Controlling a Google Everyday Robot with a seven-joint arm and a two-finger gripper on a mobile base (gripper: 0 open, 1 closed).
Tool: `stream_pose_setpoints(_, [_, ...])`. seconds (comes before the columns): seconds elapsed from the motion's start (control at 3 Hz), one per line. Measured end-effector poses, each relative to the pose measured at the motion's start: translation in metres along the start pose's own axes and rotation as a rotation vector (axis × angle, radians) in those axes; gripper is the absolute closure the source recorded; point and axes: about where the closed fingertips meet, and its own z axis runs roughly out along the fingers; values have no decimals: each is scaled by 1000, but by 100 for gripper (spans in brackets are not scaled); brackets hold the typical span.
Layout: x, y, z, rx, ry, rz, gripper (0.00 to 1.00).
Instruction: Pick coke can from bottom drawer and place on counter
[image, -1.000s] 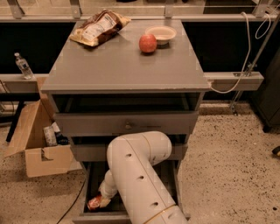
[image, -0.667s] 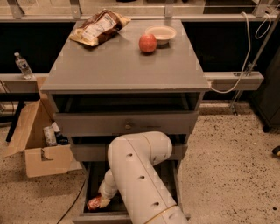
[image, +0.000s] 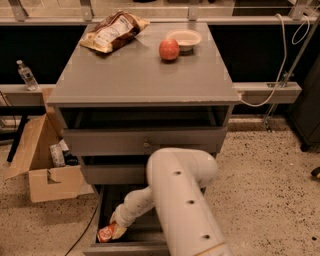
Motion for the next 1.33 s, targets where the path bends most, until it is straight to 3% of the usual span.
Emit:
stream_pose_setpoints(0.33, [-21, 18, -65, 15, -103, -84, 100])
stream_pose_setpoints(0.67, [-2, 23, -161, 80, -161, -73, 100])
stream_pose_setpoints(1.0, [40, 22, -225, 149, -179, 2, 100])
stream_pose_setpoints(1.33, [57, 30, -234, 164, -173, 35, 100])
